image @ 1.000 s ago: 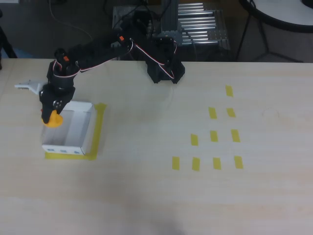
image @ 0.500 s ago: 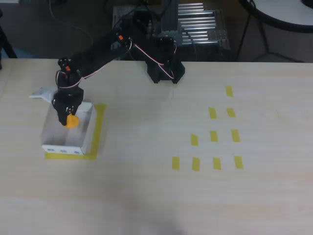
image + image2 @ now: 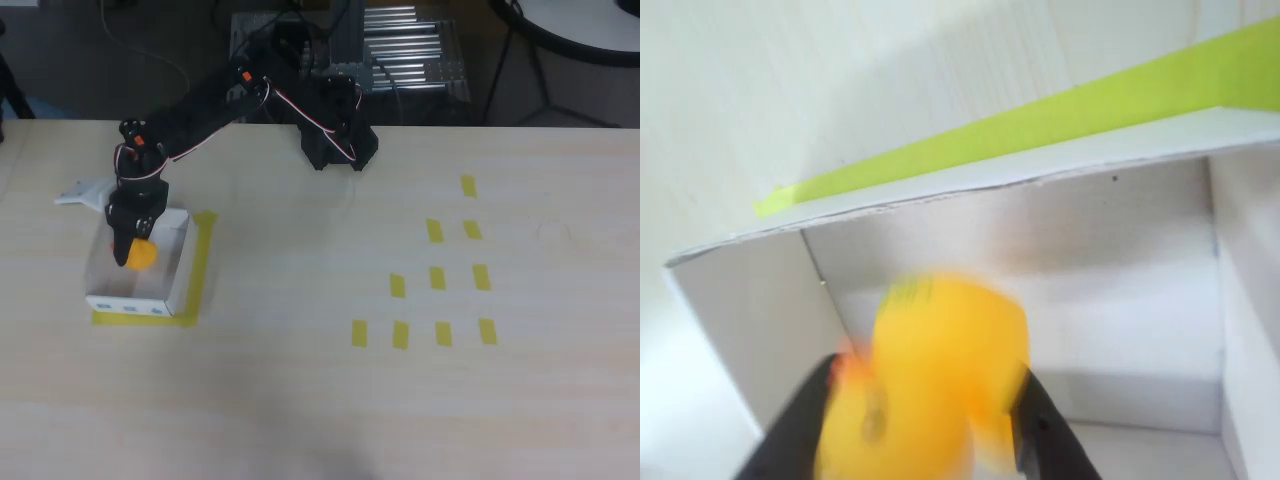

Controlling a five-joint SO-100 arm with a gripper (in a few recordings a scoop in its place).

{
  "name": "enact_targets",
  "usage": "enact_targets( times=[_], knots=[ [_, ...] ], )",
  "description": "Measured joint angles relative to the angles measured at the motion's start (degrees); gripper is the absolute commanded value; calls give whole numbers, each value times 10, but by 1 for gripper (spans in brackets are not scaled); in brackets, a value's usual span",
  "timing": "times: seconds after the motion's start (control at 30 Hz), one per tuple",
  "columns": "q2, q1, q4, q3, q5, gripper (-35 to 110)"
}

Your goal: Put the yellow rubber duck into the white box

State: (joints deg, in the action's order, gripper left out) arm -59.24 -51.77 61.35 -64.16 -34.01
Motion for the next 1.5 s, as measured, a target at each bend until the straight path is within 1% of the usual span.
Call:
enact_targets(
  times=[0.07, 0.27, 0.37, 0.47, 0.57, 0.63, 0.7, 0.83, 0.97, 1.03, 1.13, 1.27, 1.33, 1.4, 1.5],
  knots=[
    [0, 0, 0, 0, -4, 34],
    [0, 0, 0, 0, -14, 36],
    [-2, 4, 0, -8, -3, 36],
    [-27, 14, 7, -8, 28, 27],
    [-105, 34, 33, -6, 83, 16],
    [-164, 53, 62, 8, 129, 0],
    [-222, 74, 99, 35, 169, 0],
    [-350, 133, 163, 79, 217, 0],
    [-491, 209, 177, 47, 259, 0],
    [-584, 255, 156, -23, 286, 0],
    [-739, 323, 80, -196, 316, 0],
    [-963, 441, -55, -513, 332, 0],
    [-1062, 478, -116, -678, 340, 0],
    [-1134, 502, -150, -807, 358, 0],
    [-1195, 526, -162, -933, 396, 0]
  ],
)
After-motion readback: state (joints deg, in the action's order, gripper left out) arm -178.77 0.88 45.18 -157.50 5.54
